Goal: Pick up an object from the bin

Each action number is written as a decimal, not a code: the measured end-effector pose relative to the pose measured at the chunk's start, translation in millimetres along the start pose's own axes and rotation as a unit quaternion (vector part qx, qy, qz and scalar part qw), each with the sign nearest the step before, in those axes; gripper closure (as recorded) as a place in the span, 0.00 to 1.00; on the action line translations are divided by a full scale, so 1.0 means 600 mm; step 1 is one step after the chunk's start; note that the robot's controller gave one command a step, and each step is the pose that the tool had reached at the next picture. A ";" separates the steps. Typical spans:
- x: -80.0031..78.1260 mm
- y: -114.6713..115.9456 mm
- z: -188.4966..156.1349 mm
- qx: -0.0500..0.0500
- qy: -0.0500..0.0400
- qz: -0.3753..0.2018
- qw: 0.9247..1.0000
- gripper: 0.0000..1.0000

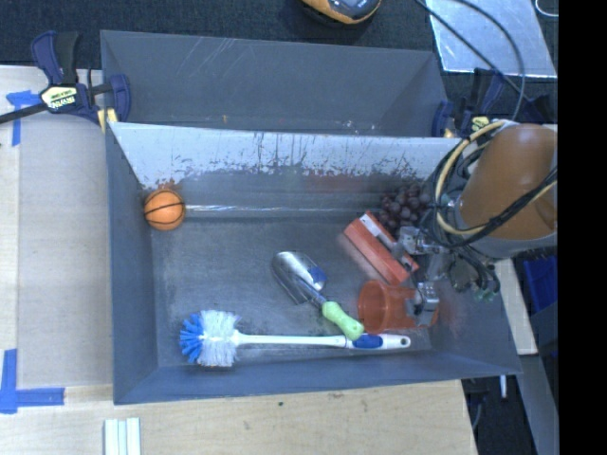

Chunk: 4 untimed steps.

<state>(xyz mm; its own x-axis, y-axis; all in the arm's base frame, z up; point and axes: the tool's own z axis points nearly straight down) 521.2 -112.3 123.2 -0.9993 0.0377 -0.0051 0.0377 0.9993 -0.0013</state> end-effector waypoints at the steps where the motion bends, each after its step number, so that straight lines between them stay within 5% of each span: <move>1: 0.013 0.128 -0.015 -0.002 -0.003 0.015 1.000 0.00; 2: 0.062 0.142 0.092 0.000 0.001 -0.009 1.000 0.00; 3: 0.025 0.166 0.082 -0.002 -0.003 0.080 0.997 1.00; 4: 0.025 0.166 0.082 -0.002 -0.003 0.080 0.997 1.00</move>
Offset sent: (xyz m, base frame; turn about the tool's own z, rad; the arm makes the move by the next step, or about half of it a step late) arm -0.0328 0.0867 -0.0532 -0.0195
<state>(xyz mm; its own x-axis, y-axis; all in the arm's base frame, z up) 510.4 -12.0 73.9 -0.9805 0.1963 -0.0110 0.1963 0.9805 0.0045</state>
